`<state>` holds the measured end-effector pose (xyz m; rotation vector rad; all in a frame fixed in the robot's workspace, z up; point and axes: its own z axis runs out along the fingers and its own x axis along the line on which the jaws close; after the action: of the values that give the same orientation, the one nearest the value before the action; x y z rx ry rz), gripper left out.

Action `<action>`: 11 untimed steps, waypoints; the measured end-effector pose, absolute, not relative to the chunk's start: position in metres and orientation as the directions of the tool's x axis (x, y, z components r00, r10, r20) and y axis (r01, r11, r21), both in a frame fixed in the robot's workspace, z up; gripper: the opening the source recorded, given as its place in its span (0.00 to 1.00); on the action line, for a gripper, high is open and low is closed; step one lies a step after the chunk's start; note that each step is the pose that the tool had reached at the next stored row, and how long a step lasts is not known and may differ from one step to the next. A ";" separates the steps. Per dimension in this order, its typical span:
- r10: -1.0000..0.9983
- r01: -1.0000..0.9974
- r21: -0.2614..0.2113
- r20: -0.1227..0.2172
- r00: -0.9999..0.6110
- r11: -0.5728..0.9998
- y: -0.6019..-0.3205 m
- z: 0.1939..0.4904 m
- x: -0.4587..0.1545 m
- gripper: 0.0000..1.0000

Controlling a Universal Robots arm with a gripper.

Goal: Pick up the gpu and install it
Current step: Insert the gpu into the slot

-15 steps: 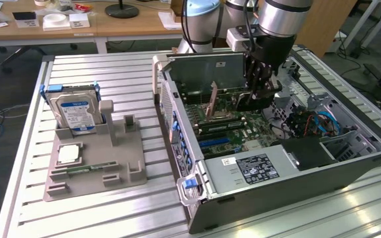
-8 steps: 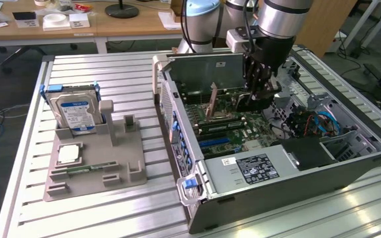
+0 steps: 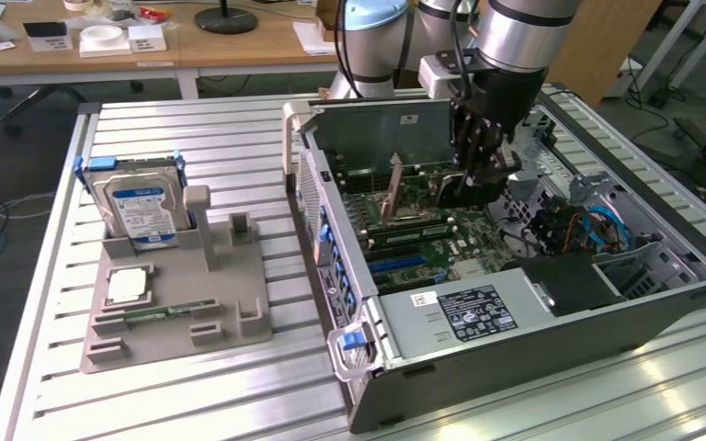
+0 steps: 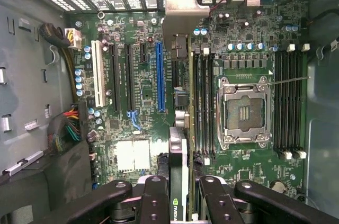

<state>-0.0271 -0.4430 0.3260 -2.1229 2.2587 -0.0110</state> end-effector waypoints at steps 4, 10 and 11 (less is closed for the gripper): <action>-0.998 -0.997 -0.034 -0.026 -0.061 0.062 -0.443 0.324 -0.027 0.27; -0.998 -0.997 -0.034 -0.026 -0.061 0.062 -0.443 0.323 -0.027 0.27; -0.998 -0.997 -0.034 -0.026 -0.061 0.062 -0.443 0.322 -0.027 0.27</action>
<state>-0.0271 -0.4430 0.3221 -2.1228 2.2585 -0.0108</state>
